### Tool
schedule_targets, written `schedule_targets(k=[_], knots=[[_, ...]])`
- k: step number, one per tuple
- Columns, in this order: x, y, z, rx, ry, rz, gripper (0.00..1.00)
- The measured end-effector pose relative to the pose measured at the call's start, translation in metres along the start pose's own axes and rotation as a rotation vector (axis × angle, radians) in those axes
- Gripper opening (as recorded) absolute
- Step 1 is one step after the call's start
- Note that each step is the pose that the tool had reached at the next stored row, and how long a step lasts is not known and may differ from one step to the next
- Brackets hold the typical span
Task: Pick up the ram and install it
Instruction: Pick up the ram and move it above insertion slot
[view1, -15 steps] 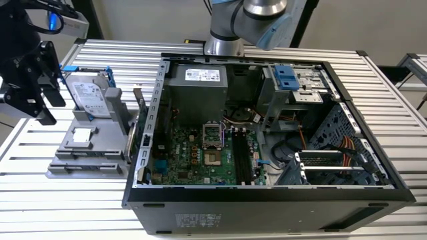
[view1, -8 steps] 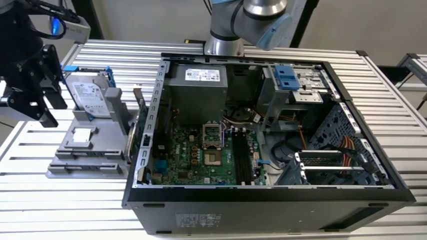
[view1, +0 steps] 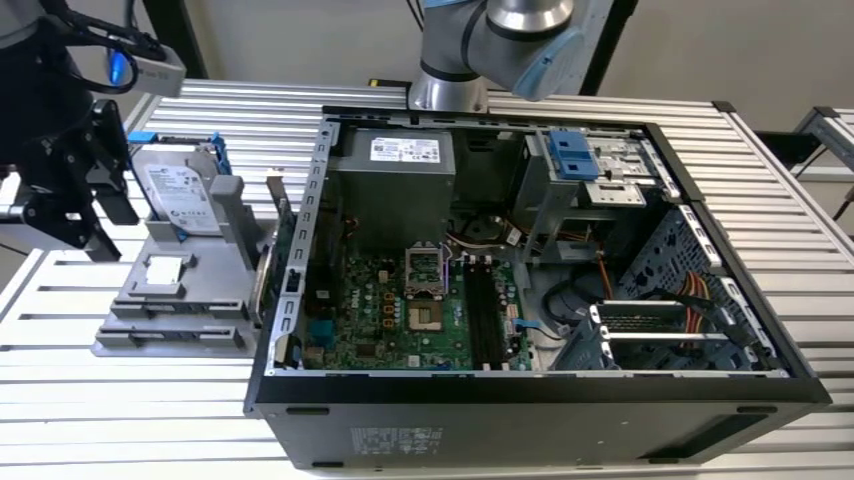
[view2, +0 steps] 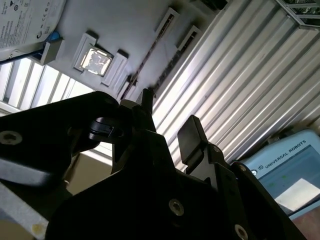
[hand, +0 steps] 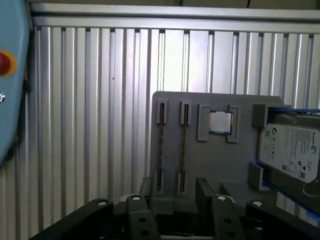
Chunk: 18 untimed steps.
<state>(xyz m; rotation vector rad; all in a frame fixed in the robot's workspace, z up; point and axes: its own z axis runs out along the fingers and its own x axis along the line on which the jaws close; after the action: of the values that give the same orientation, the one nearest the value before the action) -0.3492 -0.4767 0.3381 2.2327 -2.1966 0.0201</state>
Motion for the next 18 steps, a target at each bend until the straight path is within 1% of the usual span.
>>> schedule_targets(k=[8, 13, 15, 18], knots=[[-0.0002, 0.0001, 0.0076, -0.0001, 0.0009, 0.001, 1.0], [-0.0002, 0.0001, 0.0094, -0.0002, 0.001, 0.001, 1.0], [-0.0001, 0.0, 0.0098, 0.0001, 0.0038, 0.001, 1.0], [-0.0002, 0.0, 0.0113, 0.0001, 0.0039, 0.001, 1.0]])
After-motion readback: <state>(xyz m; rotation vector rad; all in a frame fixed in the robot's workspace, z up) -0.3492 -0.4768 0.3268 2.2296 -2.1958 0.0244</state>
